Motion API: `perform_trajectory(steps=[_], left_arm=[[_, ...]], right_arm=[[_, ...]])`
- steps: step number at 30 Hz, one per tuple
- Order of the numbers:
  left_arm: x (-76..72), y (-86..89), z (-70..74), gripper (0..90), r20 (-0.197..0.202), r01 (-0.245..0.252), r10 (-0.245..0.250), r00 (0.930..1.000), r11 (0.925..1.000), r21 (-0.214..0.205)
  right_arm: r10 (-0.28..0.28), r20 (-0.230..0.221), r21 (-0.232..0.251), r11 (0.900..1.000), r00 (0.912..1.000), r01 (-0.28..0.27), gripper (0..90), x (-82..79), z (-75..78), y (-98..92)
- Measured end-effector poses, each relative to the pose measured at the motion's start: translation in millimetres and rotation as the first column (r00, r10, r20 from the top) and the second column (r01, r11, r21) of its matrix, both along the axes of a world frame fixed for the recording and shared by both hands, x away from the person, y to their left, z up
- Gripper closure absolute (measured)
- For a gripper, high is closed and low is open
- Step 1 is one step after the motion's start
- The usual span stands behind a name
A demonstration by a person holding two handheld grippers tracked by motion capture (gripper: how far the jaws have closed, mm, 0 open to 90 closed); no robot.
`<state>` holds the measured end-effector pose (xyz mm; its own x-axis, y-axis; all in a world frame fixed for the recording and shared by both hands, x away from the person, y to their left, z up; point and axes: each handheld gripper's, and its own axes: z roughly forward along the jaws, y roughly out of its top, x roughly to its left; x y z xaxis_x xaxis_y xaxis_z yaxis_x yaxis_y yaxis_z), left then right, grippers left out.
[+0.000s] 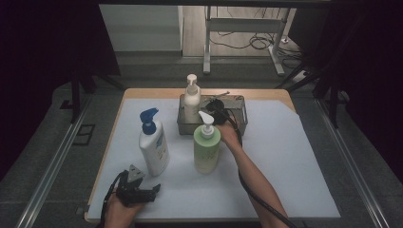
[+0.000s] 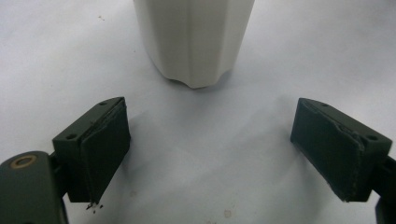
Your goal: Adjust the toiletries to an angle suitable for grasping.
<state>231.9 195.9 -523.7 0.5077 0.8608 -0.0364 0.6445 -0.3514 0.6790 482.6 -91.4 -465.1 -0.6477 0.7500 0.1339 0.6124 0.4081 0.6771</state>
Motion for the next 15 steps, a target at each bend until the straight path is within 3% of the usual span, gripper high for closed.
perform_trajectory(steps=[15], left_arm=[[0.0, 0.0, 0.0, 11.7, 0.0, 0.0, 0.0, 1.0, 1.0, 0.0]], right_arm=[[0.027, 0.006, 0.006, 0.9996, 0.9996, -0.027, 88.3, 1.6, -0.9, 12.8]])
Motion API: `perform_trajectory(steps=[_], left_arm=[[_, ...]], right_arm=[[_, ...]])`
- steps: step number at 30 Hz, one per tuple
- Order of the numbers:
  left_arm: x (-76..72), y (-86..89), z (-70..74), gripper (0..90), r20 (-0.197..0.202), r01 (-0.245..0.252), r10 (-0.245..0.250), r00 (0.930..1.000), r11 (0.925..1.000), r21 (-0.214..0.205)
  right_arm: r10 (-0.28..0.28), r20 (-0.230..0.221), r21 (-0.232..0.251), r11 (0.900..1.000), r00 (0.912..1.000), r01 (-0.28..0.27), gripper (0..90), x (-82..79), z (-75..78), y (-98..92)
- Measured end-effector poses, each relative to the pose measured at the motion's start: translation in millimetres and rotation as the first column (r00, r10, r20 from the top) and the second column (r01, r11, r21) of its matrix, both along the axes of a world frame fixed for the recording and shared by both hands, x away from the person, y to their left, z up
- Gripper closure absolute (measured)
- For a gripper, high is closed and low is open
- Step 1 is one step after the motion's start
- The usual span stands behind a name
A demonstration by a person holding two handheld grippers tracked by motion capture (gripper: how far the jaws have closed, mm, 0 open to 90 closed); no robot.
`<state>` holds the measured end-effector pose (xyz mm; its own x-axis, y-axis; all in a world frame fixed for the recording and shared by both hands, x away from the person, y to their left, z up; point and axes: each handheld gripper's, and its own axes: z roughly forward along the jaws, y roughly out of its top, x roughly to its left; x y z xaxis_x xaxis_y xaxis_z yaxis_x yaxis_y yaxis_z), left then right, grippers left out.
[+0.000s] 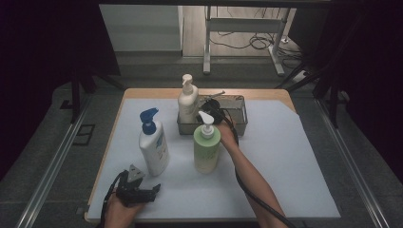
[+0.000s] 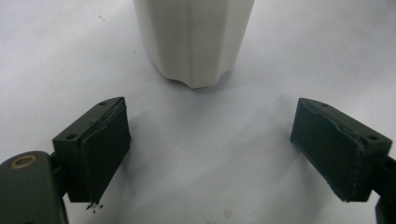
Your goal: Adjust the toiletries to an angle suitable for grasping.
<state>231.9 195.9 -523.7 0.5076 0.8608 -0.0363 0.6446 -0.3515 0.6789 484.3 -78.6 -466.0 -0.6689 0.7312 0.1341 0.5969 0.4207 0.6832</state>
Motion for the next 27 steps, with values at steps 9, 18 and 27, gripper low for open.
perform_trajectory(steps=[9, 18, 27], left_arm=[[0.0, 0.0, 0.0, 11.7, 0.0, 0.0, 0.0, 1.0, 1.0, -0.001], [0.0, 0.1, 0.0, 11.7, 0.0, 0.0, 0.0, 1.0, 1.0, 0.0], [0.2, 0.1, 0.0, 11.6, -0.001, 0.001, -0.001, 1.0, 1.0, -0.001]], right_arm=[[-0.042, 0.006, -0.01, 0.9991, 0.9991, 0.042, 89.6, 10.6, 2.4, 1.0], [-0.035, -0.007, -0.007, 0.9994, 0.9994, 0.035, 89.6, 13.1, -3.5, 9.1], [-0.022, -0.013, 0.006, 0.9997, 0.9997, 0.022, 89.8, 14.8, -2.5, 11.7]])
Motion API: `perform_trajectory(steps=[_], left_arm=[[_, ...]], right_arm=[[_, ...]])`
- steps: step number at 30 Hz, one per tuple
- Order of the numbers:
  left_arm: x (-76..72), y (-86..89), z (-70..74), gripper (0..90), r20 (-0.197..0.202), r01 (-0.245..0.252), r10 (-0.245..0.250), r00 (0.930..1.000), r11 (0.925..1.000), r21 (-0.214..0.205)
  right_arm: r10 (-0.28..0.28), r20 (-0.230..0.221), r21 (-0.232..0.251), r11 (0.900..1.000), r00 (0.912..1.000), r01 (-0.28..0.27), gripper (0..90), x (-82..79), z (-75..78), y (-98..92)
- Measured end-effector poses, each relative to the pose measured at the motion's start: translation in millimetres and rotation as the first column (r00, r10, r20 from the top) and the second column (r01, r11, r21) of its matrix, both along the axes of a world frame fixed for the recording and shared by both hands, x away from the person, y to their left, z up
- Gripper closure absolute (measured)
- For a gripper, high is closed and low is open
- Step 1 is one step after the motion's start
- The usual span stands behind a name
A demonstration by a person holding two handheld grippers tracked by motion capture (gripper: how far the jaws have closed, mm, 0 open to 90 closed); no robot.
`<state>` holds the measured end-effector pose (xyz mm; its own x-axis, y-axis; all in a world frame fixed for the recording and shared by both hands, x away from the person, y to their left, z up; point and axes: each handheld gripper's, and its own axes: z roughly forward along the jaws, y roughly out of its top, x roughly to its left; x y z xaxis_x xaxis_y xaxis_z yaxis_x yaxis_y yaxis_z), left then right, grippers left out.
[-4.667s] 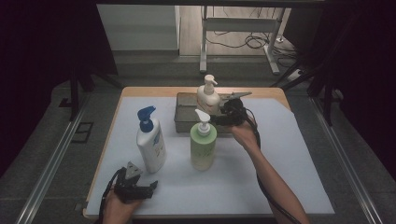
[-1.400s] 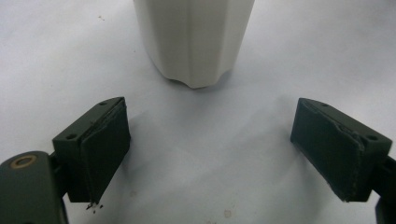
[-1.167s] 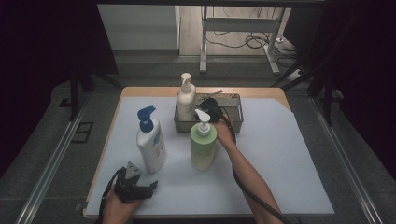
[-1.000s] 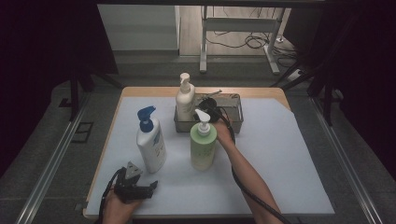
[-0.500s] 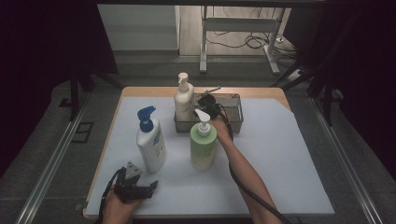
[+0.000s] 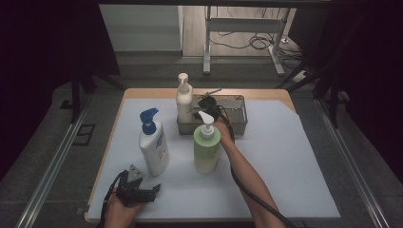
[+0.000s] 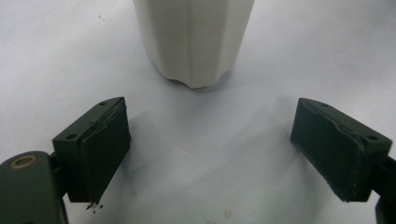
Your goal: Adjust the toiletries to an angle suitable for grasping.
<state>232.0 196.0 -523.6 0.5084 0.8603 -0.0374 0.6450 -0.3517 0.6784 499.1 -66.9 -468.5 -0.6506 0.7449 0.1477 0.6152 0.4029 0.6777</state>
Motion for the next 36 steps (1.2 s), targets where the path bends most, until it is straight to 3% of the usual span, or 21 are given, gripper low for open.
perform_trajectory(steps=[8, 18, 21, 30, 36], left_arm=[[0.0, 0.0, 0.0, 11.6, 0.0, 0.0, 0.0, 1.0, 1.0, 0.001], [-0.1, -0.1, -0.1, 11.7, 0.001, -0.001, 0.001, 1.0, 1.0, 0.0], [-0.1, -0.1, 0.0, 11.6, 0.001, 0.0, 0.0, 1.0, 1.0, 0.001], [-0.2, -0.1, 0.0, 11.6, 0.0, 0.0, 0.0, 1.0, 1.0, 0.001], [-0.2, -0.1, 0.0, 11.7, 0.0, 0.0, 0.0, 1.0, 1.0, 0.002]], right_arm=[[0.002, 0.002, 0.0, 1.0, 1.0, -0.002, 89.7, -0.8, -0.9, -0.5], [0.006, 0.021, -0.003, 1.0, 0.9998, -0.006, 79.5, -8.4, 6.1, -10.9], [0.0, 0.034, -0.005, 1.0, 0.9994, 0.0, 74.8, -11.8, 10.1, -17.4], [0.011, 0.063, -0.002, 0.9999, 0.998, -0.011, 47.4, -27.1, 20.2, -34.2], [0.034, 0.088, -0.009, 0.9994, 0.9955, -0.034, 36.4, -36.8, 26.8, -41.2]])
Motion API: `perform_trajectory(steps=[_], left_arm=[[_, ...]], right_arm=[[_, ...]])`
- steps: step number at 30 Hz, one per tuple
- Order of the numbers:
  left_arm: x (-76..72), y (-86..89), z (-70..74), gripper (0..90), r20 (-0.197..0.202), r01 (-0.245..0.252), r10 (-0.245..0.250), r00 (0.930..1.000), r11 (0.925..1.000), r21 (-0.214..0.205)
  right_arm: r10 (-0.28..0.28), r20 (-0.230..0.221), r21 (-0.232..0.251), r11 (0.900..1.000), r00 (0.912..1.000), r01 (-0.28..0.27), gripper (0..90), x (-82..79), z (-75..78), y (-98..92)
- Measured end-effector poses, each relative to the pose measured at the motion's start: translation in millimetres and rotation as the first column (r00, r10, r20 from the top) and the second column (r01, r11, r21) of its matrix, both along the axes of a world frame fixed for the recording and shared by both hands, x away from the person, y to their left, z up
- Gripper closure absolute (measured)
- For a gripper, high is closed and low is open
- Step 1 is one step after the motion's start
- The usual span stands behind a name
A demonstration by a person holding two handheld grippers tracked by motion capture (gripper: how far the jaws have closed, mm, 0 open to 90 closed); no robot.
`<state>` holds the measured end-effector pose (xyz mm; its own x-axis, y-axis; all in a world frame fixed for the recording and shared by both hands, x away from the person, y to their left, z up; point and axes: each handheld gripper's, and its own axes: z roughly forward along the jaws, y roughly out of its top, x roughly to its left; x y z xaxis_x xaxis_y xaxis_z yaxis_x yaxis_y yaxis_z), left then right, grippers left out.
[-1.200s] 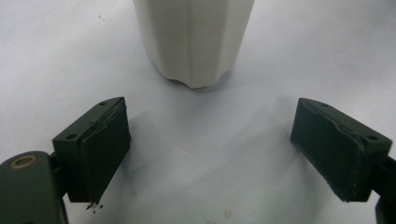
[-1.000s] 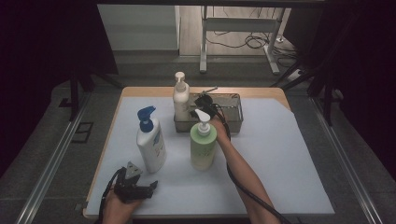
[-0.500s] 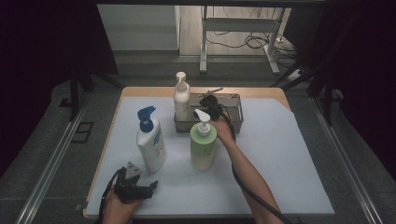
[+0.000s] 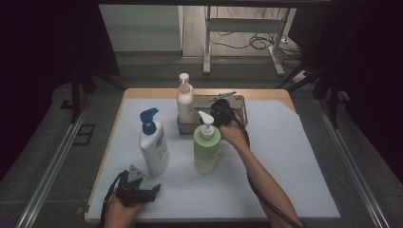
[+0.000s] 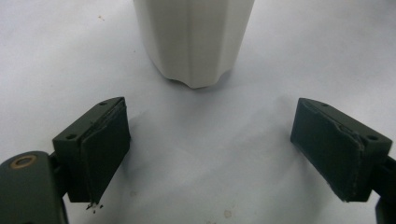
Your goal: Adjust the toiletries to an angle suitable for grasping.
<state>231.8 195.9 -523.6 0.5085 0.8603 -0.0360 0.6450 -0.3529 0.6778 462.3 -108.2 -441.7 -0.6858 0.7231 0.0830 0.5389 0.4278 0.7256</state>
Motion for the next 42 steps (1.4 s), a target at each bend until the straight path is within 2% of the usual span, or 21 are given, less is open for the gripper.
perform_trajectory(steps=[12, 25, 33, 42], left_arm=[[0.1, 0.1, 0.0, 11.6, 0.0, 0.0, 0.0, 1.0, 1.0, -0.001], [-0.1, 0.0, -0.1, 11.6, 0.001, -0.001, 0.001, 1.0, 1.0, 0.0], [-0.1, 0.0, -0.1, 11.6, 0.001, -0.001, 0.001, 1.0, 1.0, 0.0], [-0.1, -0.1, -0.1, 11.7, 0.001, -0.001, 0.001, 1.0, 1.0, 0.0]], right_arm=[[0.034, 0.038, 0.0, 0.9994, 0.9987, -0.034, 27.7, -13.8, 5.6, -21.6], [0.048, 0.033, 0.006, 0.9988, 0.9983, -0.048, 23.4, -31.8, 6.8, -49.3], [0.057, 0.045, -0.004, 0.9984, 0.9974, -0.057, 20.5, -47.6, 8.8, -62.6], [0.072, 0.05, 0.008, 0.9973, 0.9961, -0.073, 18.1, -67.8, 10.7, -78.3]])
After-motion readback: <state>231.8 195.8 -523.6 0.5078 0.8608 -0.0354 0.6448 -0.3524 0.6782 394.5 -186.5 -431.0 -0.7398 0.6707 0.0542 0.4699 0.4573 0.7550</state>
